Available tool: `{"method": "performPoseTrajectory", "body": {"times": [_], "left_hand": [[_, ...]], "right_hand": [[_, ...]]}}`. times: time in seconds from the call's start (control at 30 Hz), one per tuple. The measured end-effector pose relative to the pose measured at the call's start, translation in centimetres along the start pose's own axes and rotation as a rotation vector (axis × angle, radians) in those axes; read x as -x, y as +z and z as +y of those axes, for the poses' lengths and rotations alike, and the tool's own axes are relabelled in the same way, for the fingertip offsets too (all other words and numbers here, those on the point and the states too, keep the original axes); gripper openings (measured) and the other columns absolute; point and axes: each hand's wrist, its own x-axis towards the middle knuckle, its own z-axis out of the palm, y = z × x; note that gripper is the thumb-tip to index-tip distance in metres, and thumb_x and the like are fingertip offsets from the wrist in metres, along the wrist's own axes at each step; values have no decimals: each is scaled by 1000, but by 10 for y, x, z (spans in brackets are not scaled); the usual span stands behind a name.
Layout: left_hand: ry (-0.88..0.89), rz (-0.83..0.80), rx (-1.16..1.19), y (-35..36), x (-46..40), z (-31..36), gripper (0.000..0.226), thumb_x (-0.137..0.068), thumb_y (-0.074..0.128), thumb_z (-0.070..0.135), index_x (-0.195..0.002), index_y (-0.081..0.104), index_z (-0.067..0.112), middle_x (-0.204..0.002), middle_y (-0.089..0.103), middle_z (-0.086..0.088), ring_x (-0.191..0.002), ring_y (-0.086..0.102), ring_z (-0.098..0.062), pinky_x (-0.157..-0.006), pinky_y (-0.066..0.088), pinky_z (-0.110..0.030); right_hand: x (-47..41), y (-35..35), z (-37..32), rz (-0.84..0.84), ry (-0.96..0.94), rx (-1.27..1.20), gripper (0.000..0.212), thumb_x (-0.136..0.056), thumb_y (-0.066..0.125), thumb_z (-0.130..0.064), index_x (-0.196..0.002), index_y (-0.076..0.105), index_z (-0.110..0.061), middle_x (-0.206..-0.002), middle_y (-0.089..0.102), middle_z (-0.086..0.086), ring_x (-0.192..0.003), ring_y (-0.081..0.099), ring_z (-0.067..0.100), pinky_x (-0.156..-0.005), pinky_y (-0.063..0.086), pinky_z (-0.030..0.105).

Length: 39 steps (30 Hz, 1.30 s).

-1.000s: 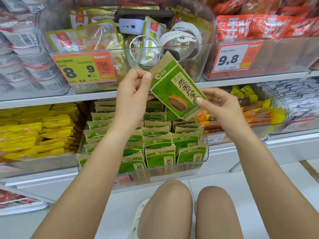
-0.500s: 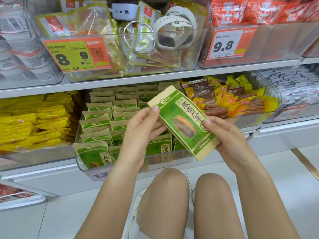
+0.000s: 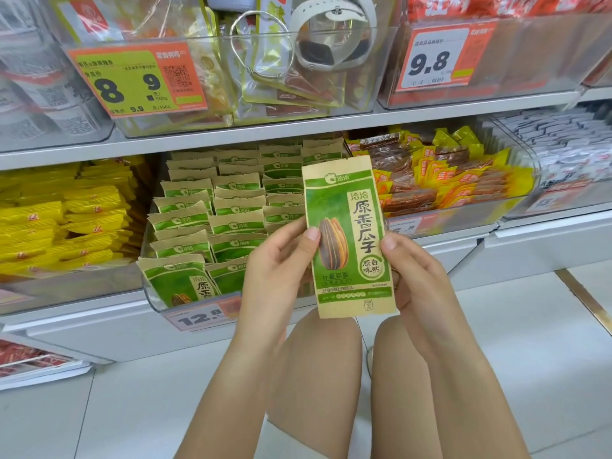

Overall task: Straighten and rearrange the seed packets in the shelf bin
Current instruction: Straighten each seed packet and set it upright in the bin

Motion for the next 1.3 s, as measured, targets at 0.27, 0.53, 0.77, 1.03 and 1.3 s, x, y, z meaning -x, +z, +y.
{"method": "performPoseTrajectory", "body": {"times": [0.27,0.53,0.77,1.03,1.3], "left_hand": [[80,82,-156,10,1,-8,18,-93,62,5,-104,59,19,-92,71,18,-81,67,3,-67,50,-14],[-167,-51,93,16,6,-3,53,-66,79,42,-105,56,14,-92,69,0,-81,64,-14,-73,50,-28],[-127,-155,114,18,14,-7,36,-77,67,33,-103,55,12,-75,64,7,-68,58,-7,-62,46,-15],[-139,-166,147,17,16,-8,51,-68,70,45,-107,61,14,-95,64,-5,-91,54,-22,-85,39,-40],[-127,-243,92,14,13,-7,51,-79,68,37,-114,55,2,-77,65,6,-70,61,-9,-64,45,-17]], "right_hand": [[2,10,1,-24,-193,120,31,-75,64,-24,-103,66,-11,-82,74,-4,-73,69,8,-60,52,19],[7,16,1,-120,-339,248,34,-72,67,-42,-83,57,-11,-86,66,-14,-84,63,4,-73,47,16],[-2,21,-13,-30,-252,136,46,-75,64,-51,-81,62,-6,-91,70,-1,-112,62,22,-96,49,37],[0,27,-26,-3,-223,111,27,-84,58,-36,-66,57,-16,-71,58,3,-68,55,9,-65,50,18],[-2,24,-24,12,-221,95,25,-85,58,-32,-65,57,-18,-72,53,11,-70,49,17,-68,42,28]]}}
